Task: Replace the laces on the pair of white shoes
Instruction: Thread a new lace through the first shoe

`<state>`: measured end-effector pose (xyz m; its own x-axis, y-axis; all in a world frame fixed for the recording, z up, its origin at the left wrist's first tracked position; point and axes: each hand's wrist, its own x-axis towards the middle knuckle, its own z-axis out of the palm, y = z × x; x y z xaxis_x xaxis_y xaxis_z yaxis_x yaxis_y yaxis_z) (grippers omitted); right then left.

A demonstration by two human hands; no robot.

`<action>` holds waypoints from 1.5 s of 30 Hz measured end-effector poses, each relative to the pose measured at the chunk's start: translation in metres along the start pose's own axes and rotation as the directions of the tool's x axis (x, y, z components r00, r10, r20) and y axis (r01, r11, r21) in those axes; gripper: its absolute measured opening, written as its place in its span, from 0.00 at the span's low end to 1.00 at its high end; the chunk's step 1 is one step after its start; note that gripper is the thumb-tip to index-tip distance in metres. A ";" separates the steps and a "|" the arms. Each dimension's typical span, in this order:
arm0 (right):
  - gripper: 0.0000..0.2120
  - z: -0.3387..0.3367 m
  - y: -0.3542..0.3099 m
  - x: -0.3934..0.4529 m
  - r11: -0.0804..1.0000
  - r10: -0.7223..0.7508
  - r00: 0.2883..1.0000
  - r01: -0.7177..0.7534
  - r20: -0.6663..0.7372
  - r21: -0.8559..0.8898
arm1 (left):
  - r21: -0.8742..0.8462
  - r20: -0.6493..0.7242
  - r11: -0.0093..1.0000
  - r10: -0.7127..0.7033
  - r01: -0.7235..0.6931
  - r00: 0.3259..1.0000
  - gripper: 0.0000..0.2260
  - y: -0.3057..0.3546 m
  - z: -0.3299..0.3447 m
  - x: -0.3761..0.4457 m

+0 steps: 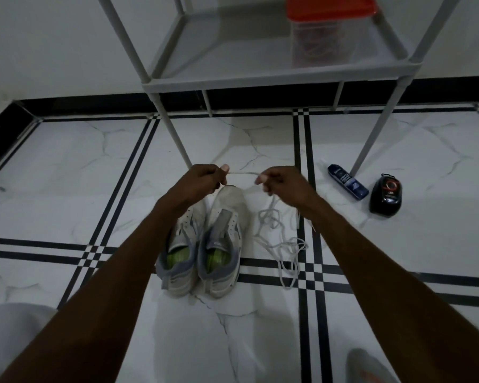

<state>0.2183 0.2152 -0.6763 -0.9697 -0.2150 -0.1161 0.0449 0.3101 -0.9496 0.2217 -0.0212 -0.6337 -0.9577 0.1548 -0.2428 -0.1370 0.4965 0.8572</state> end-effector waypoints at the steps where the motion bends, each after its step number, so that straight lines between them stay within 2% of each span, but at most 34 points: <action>1: 0.08 -0.008 0.009 0.004 0.997 0.038 0.996 -0.044 -0.077 -0.070 | -0.005 -0.012 1.000 -0.007 0.007 1.000 0.18 -0.006 -0.004 -0.002; 3: 0.08 -0.020 0.021 0.012 0.963 0.072 0.990 -0.101 -0.122 -0.250 | 0.009 -0.031 1.000 -0.008 0.008 0.999 0.17 -0.015 -0.007 -0.003; 5: 0.12 -0.013 0.020 0.014 0.926 0.076 0.997 -0.079 -0.024 -0.370 | 0.044 -0.031 0.999 0.003 -0.001 1.000 0.17 -0.021 -0.002 -0.004; 6: 0.18 -0.006 0.016 0.013 0.921 0.043 0.998 -0.024 0.041 -0.388 | 0.065 -0.025 0.998 0.019 -0.017 0.999 0.17 -0.022 0.003 -0.004; 8: 0.29 0.013 0.005 0.010 0.961 -0.040 0.988 0.080 0.152 -0.266 | 0.141 -0.019 0.989 0.054 -0.051 0.998 0.17 -0.021 0.014 -0.003; 9: 0.30 0.022 0.000 0.008 0.983 -0.083 0.976 0.113 0.200 -0.147 | 0.180 -0.023 0.982 0.058 -0.053 0.998 0.18 -0.021 0.017 -0.003; 11: 0.21 0.035 -0.005 0.006 0.991 -0.137 0.963 0.132 0.230 0.035 | 0.223 -0.032 0.974 0.050 -0.041 0.998 0.19 -0.019 0.021 -0.004; 13: 0.11 0.040 -0.006 0.008 0.986 -0.158 0.973 0.145 0.171 0.087 | 0.213 -0.063 0.977 0.019 -0.005 0.998 0.21 -0.020 0.020 -0.006; 14: 0.08 0.040 -0.005 0.009 0.987 -0.137 0.982 0.125 0.130 0.099 | 0.182 -0.092 0.983 -0.004 0.021 0.996 0.23 -0.022 0.021 -0.007; 17: 0.06 0.034 0.005 0.012 0.994 0.013 0.997 -0.020 0.073 0.104 | 0.127 -0.228 0.983 -0.099 0.130 0.969 0.25 -0.042 0.025 -0.006; 19: 0.06 0.027 0.016 0.012 0.996 0.071 0.997 -0.072 0.019 0.052 | 0.251 -0.228 0.942 -0.165 0.222 0.960 0.21 -0.065 0.034 -0.006; 21: 0.07 0.021 0.025 0.009 0.997 0.072 0.997 -0.072 -0.012 0.013 | 0.393 -0.166 0.878 -0.225 0.274 0.960 0.22 -0.085 0.046 -0.009; 25: 0.04 0.016 0.038 -0.003 0.997 0.072 0.997 -0.073 -0.038 -0.039 | 0.455 -0.230 0.855 -0.159 0.250 0.960 0.23 -0.100 0.062 -0.009; 30: 0.05 0.023 0.041 -0.008 0.993 0.115 0.992 -0.114 -0.054 0.013 | 0.382 -0.271 0.909 -0.060 0.165 0.961 0.13 -0.097 0.068 -0.011; 33: 0.04 0.034 0.042 -0.008 0.989 0.142 0.988 -0.140 -0.052 0.051 | 0.293 -0.242 0.950 -0.034 0.106 0.970 0.13 -0.096 0.079 -0.015; 36: 0.03 0.047 0.049 -0.006 0.988 0.086 0.992 -0.097 -0.095 -0.123 | 0.175 -0.266 0.978 -0.060 0.109 0.962 0.11 -0.098 0.092 -0.017; 40: 0.03 0.058 0.061 -0.011 0.952 0.027 0.999 -0.040 -0.045 -0.303 | -0.001 -0.313 0.993 -0.116 0.122 0.943 0.10 -0.100 0.104 -0.020; 45: 0.02 0.066 0.070 -0.017 0.934 -0.044 0.996 0.014 -0.075 -0.357 | -0.039 -0.325 0.995 -0.102 0.095 0.940 0.09 -0.097 0.109 -0.022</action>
<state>0.2532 0.1799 -0.7604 -0.9861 -0.1579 -0.0523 -0.0573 0.6174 -0.7845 0.2837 0.0205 -0.7615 -0.9686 -0.1830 -0.1682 -0.2370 0.4757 0.8471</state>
